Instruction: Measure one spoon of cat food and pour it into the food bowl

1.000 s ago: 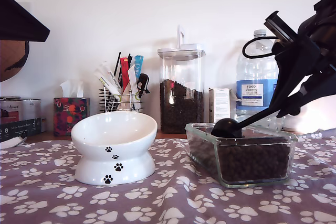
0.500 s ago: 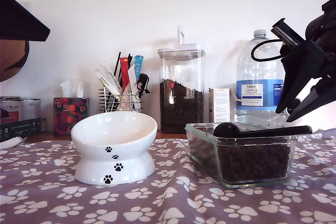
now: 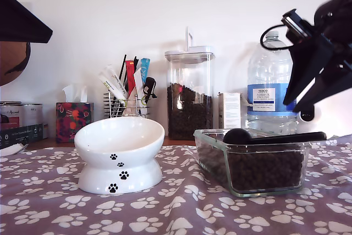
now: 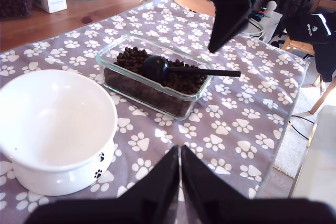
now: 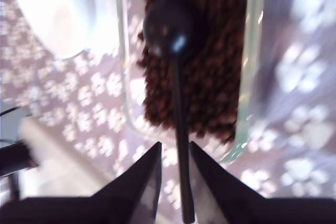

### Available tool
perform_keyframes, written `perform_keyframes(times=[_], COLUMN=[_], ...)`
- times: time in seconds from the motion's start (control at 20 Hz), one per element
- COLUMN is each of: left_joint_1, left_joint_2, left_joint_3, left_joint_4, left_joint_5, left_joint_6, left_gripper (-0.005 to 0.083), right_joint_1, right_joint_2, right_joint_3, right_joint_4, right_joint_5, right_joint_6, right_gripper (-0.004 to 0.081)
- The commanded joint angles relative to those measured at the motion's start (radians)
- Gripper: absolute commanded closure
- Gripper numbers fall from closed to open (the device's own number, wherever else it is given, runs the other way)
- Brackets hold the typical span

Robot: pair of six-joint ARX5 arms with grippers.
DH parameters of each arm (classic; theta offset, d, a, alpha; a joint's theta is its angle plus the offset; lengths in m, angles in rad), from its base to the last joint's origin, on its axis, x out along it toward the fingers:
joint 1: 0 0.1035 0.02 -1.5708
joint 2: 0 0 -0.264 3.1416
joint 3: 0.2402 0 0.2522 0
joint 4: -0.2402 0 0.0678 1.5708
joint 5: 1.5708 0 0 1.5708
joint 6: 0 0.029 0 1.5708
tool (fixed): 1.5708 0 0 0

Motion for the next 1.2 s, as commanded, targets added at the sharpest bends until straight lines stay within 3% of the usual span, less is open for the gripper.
perform_keyframes(times=[0.0, 0.15, 0.4, 0.55, 0.8, 1.0, 1.15], left_joint_1=[-0.003, -0.003, -0.003, -0.003, -0.003, -0.003, -0.003], left_joint_2=[0.004, 0.004, 0.004, 0.004, 0.004, 0.004, 0.004], left_joint_3=[-0.016, -0.016, -0.016, -0.016, -0.016, -0.016, -0.016], left_joint_4=[0.008, 0.009, 0.009, 0.009, 0.009, 0.009, 0.009], left_joint_5=[0.005, 0.004, 0.004, 0.004, -0.003, -0.004, -0.004], left_joint_6=[0.002, 0.002, 0.002, 0.002, 0.002, 0.002, 0.002], left_gripper=[0.0793, 0.0793, 0.0793, 0.0793, 0.0793, 0.0793, 0.0793], right_joint_1=[0.005, 0.006, 0.007, 0.007, 0.023, 0.115, 0.207], right_joint_2=[-0.111, -0.238, -0.416, -0.510, -0.737, -0.909, -0.977], right_joint_3=[0.006, 0.005, -0.034, -0.130, -0.379, -0.548, -0.640], right_joint_4=[0.001, 0.062, 0.178, 0.273, 0.500, 0.520, 0.483], right_joint_5=[0.082, 0.139, 0.227, 0.270, 0.328, 0.359, 0.438], right_joint_6=[-0.027, -0.066, -0.080, -0.079, -0.084, -0.296, -0.444], right_gripper=[0.0700, 0.0783, 0.0783, 0.0783, 0.0783, 0.0783, 0.0783])
